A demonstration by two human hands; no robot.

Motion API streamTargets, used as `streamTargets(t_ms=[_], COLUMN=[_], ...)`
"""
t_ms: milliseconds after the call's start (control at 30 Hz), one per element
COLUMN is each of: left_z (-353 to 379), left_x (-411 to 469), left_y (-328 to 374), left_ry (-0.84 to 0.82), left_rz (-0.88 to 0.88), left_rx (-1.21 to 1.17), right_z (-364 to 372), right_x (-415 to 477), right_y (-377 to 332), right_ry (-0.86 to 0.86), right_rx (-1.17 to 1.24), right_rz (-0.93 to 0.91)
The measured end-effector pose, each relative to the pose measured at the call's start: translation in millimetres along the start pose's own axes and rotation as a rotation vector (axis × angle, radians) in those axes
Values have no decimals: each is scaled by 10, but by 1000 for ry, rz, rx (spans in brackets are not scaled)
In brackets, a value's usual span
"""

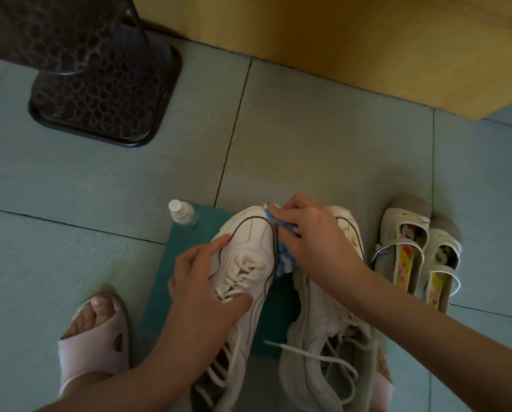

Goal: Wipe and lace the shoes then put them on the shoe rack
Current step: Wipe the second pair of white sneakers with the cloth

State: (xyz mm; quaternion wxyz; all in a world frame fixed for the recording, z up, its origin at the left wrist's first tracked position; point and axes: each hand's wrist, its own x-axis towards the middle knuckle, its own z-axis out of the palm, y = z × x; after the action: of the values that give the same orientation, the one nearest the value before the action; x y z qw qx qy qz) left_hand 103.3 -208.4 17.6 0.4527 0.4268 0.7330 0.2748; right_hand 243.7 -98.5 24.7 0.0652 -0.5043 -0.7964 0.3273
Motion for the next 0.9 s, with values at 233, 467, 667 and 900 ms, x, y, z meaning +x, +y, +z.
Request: streamTargets(t_ms=[233,467,667,900], left_z=[8,-4,-11,1], left_x=[17,5,-6,-4], left_y=[-22,-13,2,-4], left_ry=[8,-6,-8,-3], left_rz=[-1,2,-10,-13], left_rx=[-2,1,-20,-37], right_z=[22,-132,-87,44], right_x=[-149,-269,83,-15], right_y=[-26,-36,25,28], right_ry=[-15,1,45,30], right_rx=[-52,105,26,-32], right_rz=[-47,5,49,-12])
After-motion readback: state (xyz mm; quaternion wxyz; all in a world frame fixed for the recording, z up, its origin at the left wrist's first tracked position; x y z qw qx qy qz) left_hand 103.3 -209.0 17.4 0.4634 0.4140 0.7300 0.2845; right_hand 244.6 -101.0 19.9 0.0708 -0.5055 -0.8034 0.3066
